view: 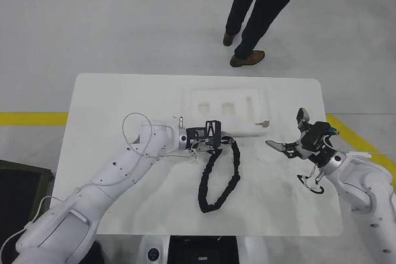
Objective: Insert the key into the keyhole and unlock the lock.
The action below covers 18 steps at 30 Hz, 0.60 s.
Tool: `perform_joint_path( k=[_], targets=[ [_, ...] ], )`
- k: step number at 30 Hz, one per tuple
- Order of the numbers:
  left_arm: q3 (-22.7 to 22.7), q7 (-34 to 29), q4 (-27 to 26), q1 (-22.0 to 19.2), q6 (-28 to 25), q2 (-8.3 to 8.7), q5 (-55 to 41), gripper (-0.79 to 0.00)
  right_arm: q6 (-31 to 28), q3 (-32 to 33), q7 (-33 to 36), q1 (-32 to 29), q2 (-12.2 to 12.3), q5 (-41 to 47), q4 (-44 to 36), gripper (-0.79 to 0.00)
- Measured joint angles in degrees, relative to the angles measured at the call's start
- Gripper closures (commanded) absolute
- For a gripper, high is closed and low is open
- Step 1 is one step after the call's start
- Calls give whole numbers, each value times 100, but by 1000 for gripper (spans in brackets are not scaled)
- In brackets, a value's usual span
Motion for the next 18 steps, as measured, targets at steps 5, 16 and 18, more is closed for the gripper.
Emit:
perform_joint_path(
  k=[5,16,18],
  targets=[
    [-897,-401,-1042,841,-209,357,-231,0,0,0,0,0,0,0,0,-785],
    [-2410,-1021,-2392,2196,10,759,-551,0,0,0,0,0,0,0,0,-785],
    [-2508,-1090,-2494,2328,195,775,-547,0,0,0,0,0,0,0,0,-785]
  ],
)
